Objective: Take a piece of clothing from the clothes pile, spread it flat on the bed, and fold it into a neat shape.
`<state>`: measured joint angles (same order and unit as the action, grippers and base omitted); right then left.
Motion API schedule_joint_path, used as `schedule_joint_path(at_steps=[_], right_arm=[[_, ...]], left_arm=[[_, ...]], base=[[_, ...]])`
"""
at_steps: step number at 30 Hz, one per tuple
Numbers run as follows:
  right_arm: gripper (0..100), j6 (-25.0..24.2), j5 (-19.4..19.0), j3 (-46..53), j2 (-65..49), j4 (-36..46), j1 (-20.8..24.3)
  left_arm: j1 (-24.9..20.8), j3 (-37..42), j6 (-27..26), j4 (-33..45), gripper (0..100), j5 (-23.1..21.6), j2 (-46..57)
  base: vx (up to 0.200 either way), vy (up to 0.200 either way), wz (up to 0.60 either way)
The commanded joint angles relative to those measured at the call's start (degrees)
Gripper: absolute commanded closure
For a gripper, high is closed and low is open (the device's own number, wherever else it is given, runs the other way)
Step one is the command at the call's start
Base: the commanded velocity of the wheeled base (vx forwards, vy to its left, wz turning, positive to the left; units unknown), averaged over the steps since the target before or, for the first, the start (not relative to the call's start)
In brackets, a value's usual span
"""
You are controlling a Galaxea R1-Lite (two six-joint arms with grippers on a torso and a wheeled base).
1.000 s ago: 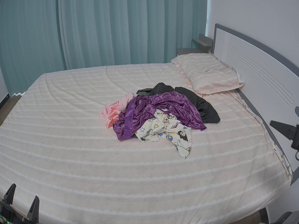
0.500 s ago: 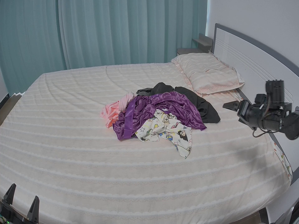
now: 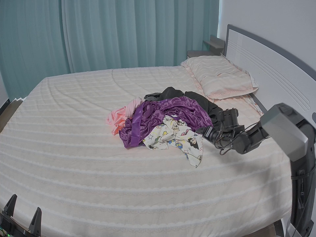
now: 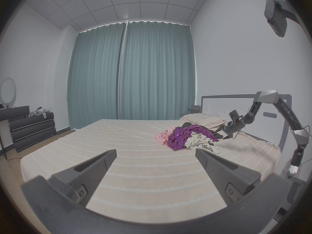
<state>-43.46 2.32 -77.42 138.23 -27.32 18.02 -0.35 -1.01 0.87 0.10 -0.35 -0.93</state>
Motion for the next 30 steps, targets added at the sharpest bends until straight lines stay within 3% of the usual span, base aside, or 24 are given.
schedule_joint_path(at_steps=[1, 25, 26, 30], right_arm=[[0, -0.84, 1.46, -7.48, 12.68, -0.89, 1.85], [0, 6.55, 3.92, -14.77, 16.46, 2.01, 5.71], [100, 6.63, 3.92, -14.86, 16.46, 2.27, 5.89], [100, 7.51, 3.57, -15.65, 16.37, 4.91, 6.33]], left_arm=[[0.00, 1.01, 0.01, -0.01, 0, 0.00, 0.93], [0.00, 1.01, 0.01, -0.01, 0, 0.00, 0.93], [0.00, 1.01, 0.01, -0.01, 0, 0.00, 0.93], [0.00, 1.01, 0.01, -0.01, 0, 0.00, 0.93]], base=[[0.000, 0.000, 0.00], [0.000, 0.000, 0.00], [0.000, 0.000, 0.00], [0.000, 0.000, 0.00]])
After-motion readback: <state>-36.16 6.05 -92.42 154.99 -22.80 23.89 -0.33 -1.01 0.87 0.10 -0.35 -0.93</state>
